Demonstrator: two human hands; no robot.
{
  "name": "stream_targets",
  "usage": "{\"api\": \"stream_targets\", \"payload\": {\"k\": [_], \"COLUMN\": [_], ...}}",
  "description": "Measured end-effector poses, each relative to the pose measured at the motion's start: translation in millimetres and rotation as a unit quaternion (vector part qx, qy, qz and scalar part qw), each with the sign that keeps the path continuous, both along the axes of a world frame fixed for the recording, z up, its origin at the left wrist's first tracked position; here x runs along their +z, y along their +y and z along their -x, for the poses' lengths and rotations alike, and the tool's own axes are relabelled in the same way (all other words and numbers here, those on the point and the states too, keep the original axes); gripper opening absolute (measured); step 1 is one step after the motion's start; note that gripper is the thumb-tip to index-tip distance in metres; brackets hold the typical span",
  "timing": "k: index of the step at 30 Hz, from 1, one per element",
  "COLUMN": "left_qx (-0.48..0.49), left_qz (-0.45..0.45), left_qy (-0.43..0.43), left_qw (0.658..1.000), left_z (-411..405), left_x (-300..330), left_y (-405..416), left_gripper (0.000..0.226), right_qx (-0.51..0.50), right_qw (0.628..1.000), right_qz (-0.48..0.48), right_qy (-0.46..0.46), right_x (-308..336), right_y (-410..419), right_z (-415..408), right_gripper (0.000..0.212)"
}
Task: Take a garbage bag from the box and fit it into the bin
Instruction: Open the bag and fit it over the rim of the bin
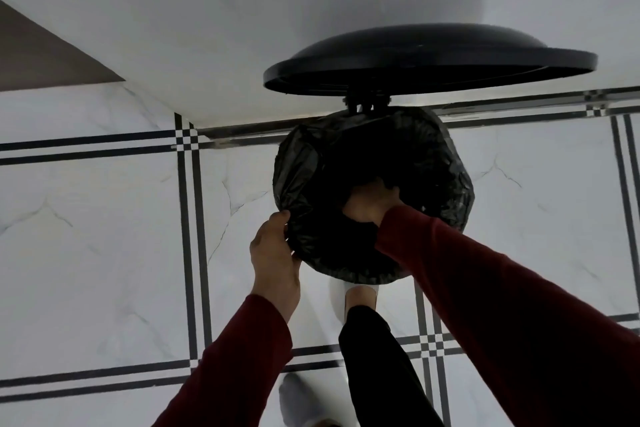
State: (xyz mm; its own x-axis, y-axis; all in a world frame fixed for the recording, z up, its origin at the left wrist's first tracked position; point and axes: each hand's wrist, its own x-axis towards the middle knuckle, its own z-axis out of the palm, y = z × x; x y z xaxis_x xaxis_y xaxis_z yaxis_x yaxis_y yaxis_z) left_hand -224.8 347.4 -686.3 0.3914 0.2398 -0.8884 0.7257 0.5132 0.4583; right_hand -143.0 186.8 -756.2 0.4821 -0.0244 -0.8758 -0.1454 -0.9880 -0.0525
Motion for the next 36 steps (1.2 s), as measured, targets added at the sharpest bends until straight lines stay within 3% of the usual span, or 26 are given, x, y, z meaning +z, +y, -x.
{"api": "stream_targets", "payload": {"k": [2,5,8,10,12,15,18,21,24,27,30,32,36], "left_qx": [0.001,0.005,0.009,0.012,0.013,0.012,0.012,0.017,0.015,0.019,0.022,0.020,0.013], "left_qz": [-0.001,-0.005,-0.012,-0.015,-0.018,-0.019,-0.018,-0.017,-0.017,-0.020,-0.023,-0.027,-0.032], "left_qy": [0.001,-0.003,0.002,0.007,0.010,0.011,0.011,0.013,0.010,0.013,0.015,0.014,0.008], "left_qw": [1.000,1.000,1.000,1.000,1.000,1.000,1.000,1.000,1.000,1.000,0.999,0.999,0.999], "left_z": [0,-1,-2,-4,-4,-4,-4,-4,-4,-4,-5,-6,-8], "left_x": [0,-2,-3,-4,-4,-4,-3,-4,-4,-5,-4,-5,-3], "left_y": [0,0,0,-2,-2,-3,-2,-2,-3,-3,-4,-5,-5], "left_gripper": [0.022,0.022,0.023,0.025,0.023,0.022,0.023,0.019,0.018,0.017,0.021,0.019,0.017], "right_qx": [-0.014,-0.008,0.056,0.024,-0.058,-0.150,-0.154,-0.149,-0.155,-0.168,-0.167,-0.183,-0.155], "right_qw": [1.000,0.993,0.991,0.991,0.994,0.981,0.985,0.983,0.982,0.981,0.983,0.977,0.984], "right_qz": [-0.009,0.027,0.048,0.039,-0.019,-0.108,-0.075,-0.102,-0.038,-0.096,-0.069,-0.109,-0.086], "right_qy": [0.018,-0.117,-0.111,-0.124,-0.086,0.055,-0.018,0.026,-0.099,0.011,-0.027,0.007,0.004], "right_x": [-4,-5,-5,-8,-12,-16,-19,-20,-21,-25,-22,-21,-18], "right_y": [-2,-5,-5,-5,-3,3,6,8,3,2,-3,-4,-6], "right_z": [-4,-7,-9,-14,-19,-17,-14,-8,-10,-10,-11,-10,-10], "right_gripper": [0.058,0.047,0.040,0.041,0.046,0.039,0.040,0.043,0.051,0.044,0.041,0.042,0.055]}}
